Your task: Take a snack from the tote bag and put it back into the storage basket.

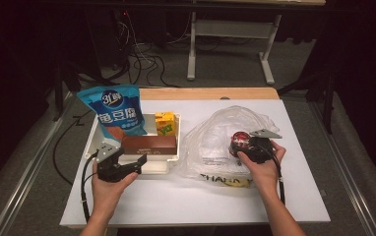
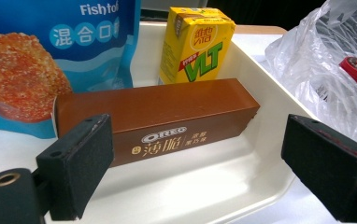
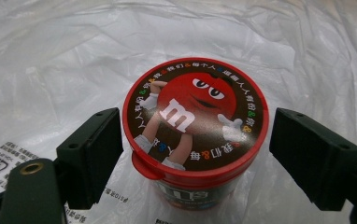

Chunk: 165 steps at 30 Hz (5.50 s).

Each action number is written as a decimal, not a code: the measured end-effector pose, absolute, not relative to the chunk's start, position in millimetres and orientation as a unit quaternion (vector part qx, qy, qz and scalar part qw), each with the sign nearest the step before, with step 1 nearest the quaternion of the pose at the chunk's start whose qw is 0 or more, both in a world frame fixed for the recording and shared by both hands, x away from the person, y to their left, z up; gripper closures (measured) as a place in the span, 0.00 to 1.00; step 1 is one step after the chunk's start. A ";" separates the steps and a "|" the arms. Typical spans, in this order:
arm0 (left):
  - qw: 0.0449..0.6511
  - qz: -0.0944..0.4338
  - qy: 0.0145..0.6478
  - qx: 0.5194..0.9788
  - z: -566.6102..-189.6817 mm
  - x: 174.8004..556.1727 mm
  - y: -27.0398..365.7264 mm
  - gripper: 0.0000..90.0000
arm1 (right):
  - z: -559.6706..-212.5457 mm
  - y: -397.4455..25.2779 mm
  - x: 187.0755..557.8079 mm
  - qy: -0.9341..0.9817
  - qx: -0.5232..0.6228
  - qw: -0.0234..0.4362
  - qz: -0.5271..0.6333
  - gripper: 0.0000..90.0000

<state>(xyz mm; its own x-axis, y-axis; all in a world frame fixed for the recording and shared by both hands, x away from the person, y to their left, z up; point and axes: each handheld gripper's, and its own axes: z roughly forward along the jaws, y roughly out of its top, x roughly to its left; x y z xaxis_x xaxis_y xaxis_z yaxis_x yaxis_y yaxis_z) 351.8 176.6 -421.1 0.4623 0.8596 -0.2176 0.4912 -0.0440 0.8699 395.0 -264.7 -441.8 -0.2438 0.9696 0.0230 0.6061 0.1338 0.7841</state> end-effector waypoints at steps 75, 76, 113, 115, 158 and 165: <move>0.504 0.145 0.380 0.762 -426.1 332.8 68.6 0.16 | -396.7 -237.7 365.0 0.736 0.492 0.230 0.405 0.29; 0.504 0.143 0.376 0.764 -426.8 331.6 64.3 0.16 | -395.7 -237.0 364.3 0.736 0.491 0.229 0.406 0.29; 0.523 0.184 0.314 0.771 -419.1 307.6 -5.6 0.17 | -373.5 -208.1 341.0 0.750 0.468 0.204 0.421 0.29; 0.522 0.187 0.314 0.771 -416.3 306.0 -1.1 0.17 | -372.3 -209.1 340.7 0.751 0.467 0.205 0.421 0.29; 0.535 0.143 0.298 0.777 -431.3 340.7 -25.2 0.25 | -372.5 -188.8 333.3 0.774 0.440 0.172 0.422 0.29; 0.535 0.143 0.293 0.779 -433.0 341.5 -24.6 0.27 | -374.6 -189.0 334.2 0.773 0.439 0.164 0.428 0.29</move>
<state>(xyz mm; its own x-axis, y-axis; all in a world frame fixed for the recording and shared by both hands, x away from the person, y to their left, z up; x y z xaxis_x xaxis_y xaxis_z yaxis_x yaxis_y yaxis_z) 341.5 -24.6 -433.0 0.7873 0.6098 -0.0913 0.3038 -0.2547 0.9181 334.2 -189.0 -374.6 -0.5597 0.8197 0.1220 0.5387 0.2480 0.8052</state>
